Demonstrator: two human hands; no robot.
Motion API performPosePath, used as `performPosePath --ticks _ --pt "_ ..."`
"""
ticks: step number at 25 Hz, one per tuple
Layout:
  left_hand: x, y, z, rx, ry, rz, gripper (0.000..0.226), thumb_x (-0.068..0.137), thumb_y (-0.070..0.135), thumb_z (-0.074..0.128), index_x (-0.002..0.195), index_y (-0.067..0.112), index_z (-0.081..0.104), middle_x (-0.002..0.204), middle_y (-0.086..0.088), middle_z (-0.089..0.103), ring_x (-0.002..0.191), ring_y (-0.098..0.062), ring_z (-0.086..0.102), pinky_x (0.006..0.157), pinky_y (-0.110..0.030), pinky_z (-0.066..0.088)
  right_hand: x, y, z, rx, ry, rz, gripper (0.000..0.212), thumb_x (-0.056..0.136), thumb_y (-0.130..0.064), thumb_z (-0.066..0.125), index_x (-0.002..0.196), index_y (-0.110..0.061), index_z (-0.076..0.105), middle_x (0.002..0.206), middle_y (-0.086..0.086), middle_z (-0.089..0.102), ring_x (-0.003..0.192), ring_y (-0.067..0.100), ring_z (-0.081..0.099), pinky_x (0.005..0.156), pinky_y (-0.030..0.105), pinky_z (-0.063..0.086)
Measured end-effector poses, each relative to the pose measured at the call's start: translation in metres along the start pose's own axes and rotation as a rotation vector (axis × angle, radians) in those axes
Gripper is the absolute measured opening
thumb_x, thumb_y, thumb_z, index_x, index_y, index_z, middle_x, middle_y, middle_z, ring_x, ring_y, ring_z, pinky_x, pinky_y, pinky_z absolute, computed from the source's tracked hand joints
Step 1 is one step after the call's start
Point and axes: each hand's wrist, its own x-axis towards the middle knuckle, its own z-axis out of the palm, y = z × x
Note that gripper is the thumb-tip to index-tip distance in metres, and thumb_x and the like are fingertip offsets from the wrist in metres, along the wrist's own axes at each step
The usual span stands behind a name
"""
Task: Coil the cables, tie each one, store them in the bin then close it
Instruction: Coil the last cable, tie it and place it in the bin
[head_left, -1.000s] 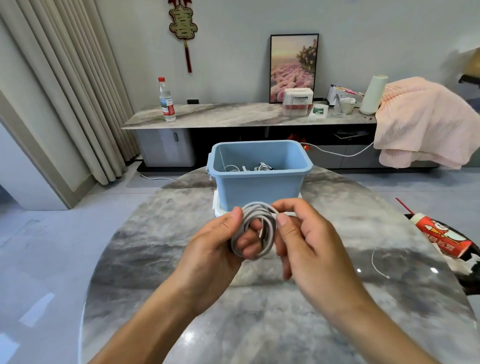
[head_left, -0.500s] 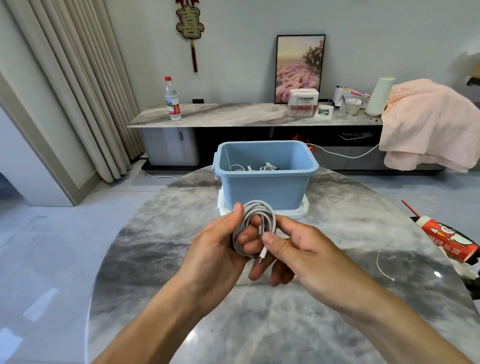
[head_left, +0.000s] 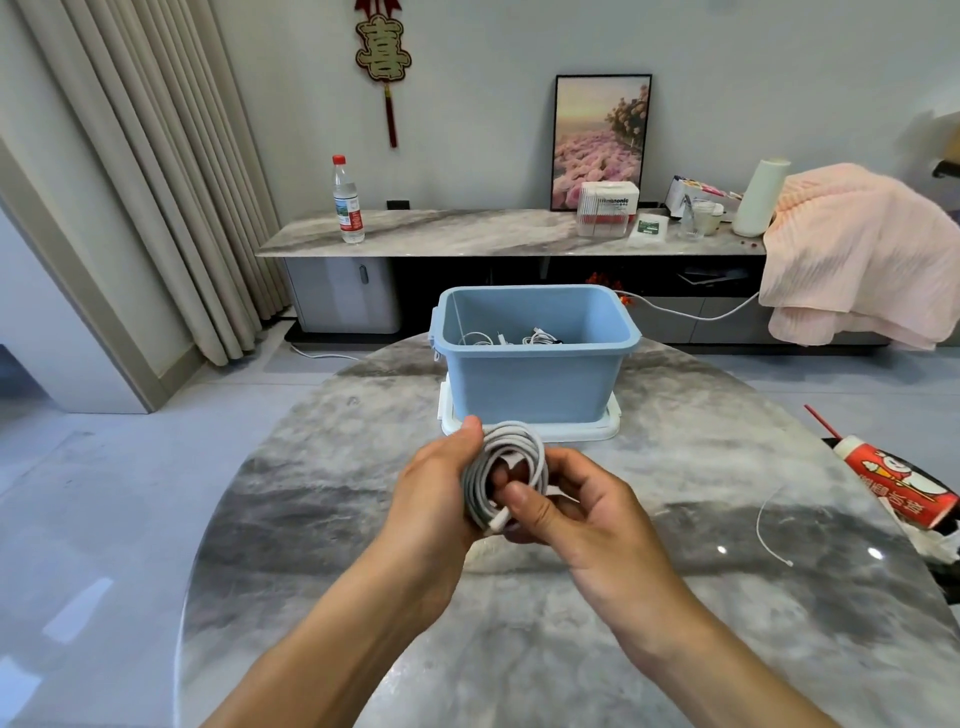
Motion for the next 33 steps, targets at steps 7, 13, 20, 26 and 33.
performPosePath --ticks 7,13,20,26,33 --pt "-0.005 -0.002 -0.002 0.127 -0.147 0.199 0.027 0.100 0.021 0.051 0.110 0.005 0.069 0.105 -0.019 0.071 0.093 -0.025 0.066 0.079 -0.039 0.058 0.000 0.005 0.009 0.188 0.221 0.036 0.028 0.083 -0.028 0.067 0.103 -0.009 0.072 0.095 0.014 0.076 0.084 0.025 0.072 0.070 0.031 0.057" --pt "-0.003 -0.001 -0.009 0.496 -0.254 0.475 0.027 0.083 0.016 0.073 0.110 0.014 0.071 0.099 -0.005 0.075 0.093 -0.019 0.069 0.083 -0.033 0.057 0.001 0.000 -0.003 0.392 0.190 0.185 0.022 0.087 -0.018 0.063 0.098 -0.006 0.077 0.102 0.018 0.075 0.096 0.030 0.072 0.087 0.039 0.056" --pt "0.000 0.008 -0.012 0.054 -0.317 0.055 0.047 0.087 0.053 0.056 0.108 0.012 0.067 0.116 -0.012 0.069 0.104 -0.032 0.064 0.093 -0.048 0.050 -0.002 -0.019 -0.007 0.235 -0.120 0.203 0.025 0.080 -0.013 0.067 0.103 -0.007 0.077 0.098 0.019 0.075 0.084 0.024 0.071 0.072 0.031 0.058" --pt "-0.006 -0.001 -0.005 -0.066 -0.443 0.049 0.048 0.092 0.049 0.046 0.127 0.020 0.063 0.132 -0.016 0.062 0.115 -0.032 0.061 0.100 -0.053 0.044 -0.009 -0.013 0.004 0.204 -0.002 0.017 0.024 0.084 -0.010 0.067 0.106 -0.009 0.075 0.100 0.015 0.076 0.094 0.025 0.073 0.075 0.030 0.058" --pt "-0.011 -0.008 0.002 -0.062 -0.304 0.048 0.046 0.092 0.050 0.045 0.117 0.016 0.063 0.116 -0.023 0.066 0.100 -0.038 0.068 0.085 -0.054 0.055 -0.008 0.005 0.003 -0.282 0.216 -0.197 0.027 0.086 -0.050 0.070 0.107 -0.036 0.060 0.103 -0.002 0.071 0.094 0.015 0.068 0.079 0.041 0.057"
